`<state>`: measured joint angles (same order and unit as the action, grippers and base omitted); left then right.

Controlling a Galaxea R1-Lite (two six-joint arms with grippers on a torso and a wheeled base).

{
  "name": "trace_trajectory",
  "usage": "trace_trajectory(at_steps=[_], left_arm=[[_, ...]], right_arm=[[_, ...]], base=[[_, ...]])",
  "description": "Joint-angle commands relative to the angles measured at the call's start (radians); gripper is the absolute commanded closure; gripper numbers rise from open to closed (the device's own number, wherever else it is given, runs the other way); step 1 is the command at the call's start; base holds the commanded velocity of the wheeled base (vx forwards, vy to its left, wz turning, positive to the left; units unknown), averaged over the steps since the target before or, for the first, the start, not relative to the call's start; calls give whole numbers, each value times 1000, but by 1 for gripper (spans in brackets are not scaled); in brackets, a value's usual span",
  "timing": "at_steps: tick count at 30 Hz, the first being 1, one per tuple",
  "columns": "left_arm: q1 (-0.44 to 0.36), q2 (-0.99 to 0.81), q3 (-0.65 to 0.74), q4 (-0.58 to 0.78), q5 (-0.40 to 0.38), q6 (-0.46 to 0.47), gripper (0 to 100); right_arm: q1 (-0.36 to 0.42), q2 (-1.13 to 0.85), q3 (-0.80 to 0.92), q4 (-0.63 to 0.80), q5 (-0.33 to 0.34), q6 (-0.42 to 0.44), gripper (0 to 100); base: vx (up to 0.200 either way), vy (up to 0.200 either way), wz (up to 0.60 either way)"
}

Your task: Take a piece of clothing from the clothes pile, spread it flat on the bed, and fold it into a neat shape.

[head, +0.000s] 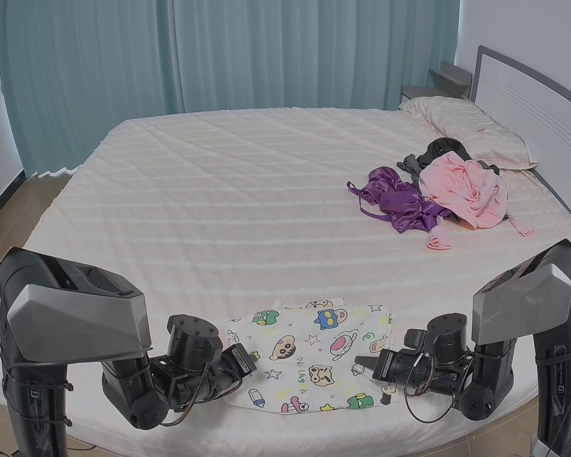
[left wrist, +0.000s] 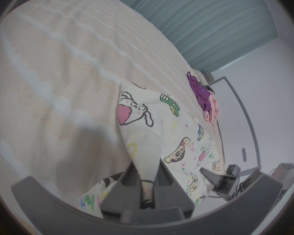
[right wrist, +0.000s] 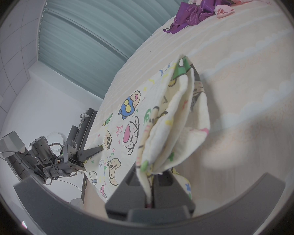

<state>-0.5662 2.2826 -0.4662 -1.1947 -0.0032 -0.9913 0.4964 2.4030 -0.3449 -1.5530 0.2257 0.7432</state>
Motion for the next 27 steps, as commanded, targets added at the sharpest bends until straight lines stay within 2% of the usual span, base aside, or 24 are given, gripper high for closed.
trace_trajectory(at_steps=[1,27], left_arm=[[0,-15,-5,-2,5,-15,100],[-1,-57,9,-2,12,-38,100]], right_arm=[[-1,-2,-2,-6,-8,1,100],[-7,-27,-14,-6,-29,10,100]], base=[[0,0,0],[0,-192,0]])
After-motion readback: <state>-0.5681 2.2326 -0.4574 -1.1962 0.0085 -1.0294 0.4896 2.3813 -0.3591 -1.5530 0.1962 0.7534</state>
